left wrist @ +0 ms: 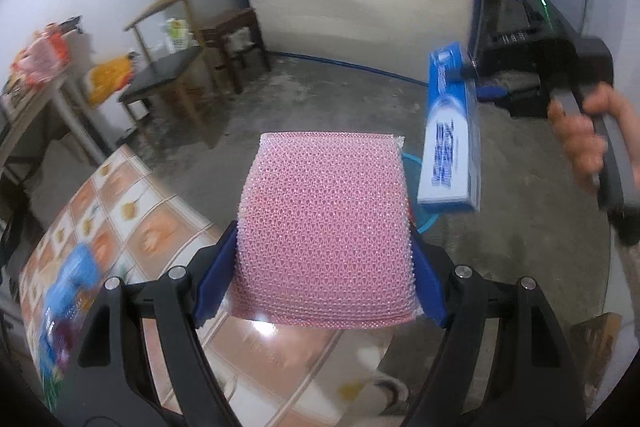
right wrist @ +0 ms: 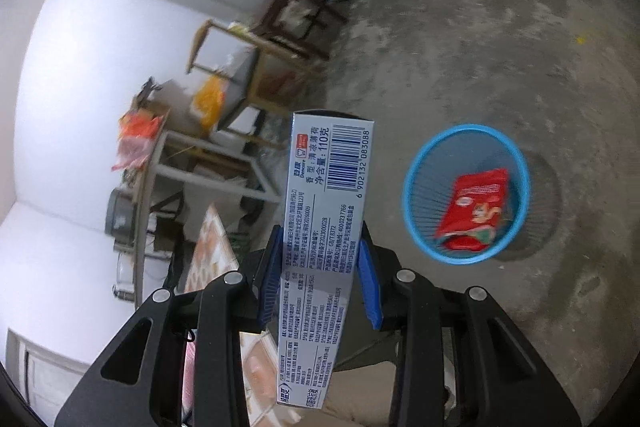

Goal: Collect trash
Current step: 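Open both tools over the blue wastebasket to drop pad and box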

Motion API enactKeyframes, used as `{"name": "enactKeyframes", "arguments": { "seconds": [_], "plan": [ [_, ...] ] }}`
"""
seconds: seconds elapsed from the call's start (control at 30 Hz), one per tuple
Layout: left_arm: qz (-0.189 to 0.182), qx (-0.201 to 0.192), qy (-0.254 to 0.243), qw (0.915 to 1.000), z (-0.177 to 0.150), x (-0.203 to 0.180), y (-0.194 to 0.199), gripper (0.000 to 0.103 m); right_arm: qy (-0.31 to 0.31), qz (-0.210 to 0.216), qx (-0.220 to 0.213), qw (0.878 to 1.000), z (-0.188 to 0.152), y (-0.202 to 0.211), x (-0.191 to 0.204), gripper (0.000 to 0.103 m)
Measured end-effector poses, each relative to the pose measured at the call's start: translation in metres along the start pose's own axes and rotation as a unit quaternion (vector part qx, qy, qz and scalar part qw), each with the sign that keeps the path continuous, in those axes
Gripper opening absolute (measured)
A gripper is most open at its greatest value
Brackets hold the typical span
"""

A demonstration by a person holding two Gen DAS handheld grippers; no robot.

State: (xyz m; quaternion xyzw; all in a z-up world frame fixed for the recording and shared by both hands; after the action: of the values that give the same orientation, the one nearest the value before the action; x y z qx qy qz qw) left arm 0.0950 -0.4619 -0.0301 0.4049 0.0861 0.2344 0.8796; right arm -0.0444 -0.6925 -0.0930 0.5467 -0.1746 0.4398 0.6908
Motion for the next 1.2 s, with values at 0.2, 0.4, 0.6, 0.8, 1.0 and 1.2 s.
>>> {"name": "enactKeyframes", "arguments": {
  "seconds": [0.2,0.4,0.6,0.8,1.0,1.2],
  "plan": [
    [-0.046,0.063,0.005,0.9969,0.033,-0.033,-0.072,0.074,-0.036,-0.030,0.007,0.999,0.005,-0.016,-0.055,0.035],
    [-0.056,0.111,0.006,0.9923,0.054,-0.062,-0.133,0.074,-0.062,-0.051,0.022,0.997,0.012,-0.044,-0.095,0.035],
    [-0.065,0.117,0.020,0.9908,0.078,-0.093,-0.185,0.078,-0.073,-0.072,0.031,0.994,0.037,-0.080,-0.123,0.039],
    [-0.072,0.100,0.094,0.9879,0.088,-0.080,-0.206,0.082,-0.064,-0.155,0.062,0.984,0.040,-0.122,-0.173,0.061],
    [-0.071,0.084,0.100,0.9889,0.080,-0.055,-0.186,0.082,-0.091,-0.163,0.054,0.981,0.025,-0.112,-0.203,0.061],
    [-0.069,0.065,0.127,0.9874,0.078,-0.022,-0.152,0.082,-0.094,-0.160,0.033,0.982,0.019,-0.083,-0.206,0.061]
  ]
}}
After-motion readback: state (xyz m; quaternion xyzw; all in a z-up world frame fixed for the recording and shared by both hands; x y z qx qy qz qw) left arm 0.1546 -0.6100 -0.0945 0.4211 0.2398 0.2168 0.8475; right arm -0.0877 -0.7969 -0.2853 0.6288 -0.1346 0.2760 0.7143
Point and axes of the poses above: each gripper's, at about its wrist camera, not at the fingertips, and y roughly against the way its jaws point, x to its left, z to its top, the point moved 7 cm from there along -y, roughly the way its jaws point, and after that the axes turned 8 degrees about y, right-handed, at the moved point
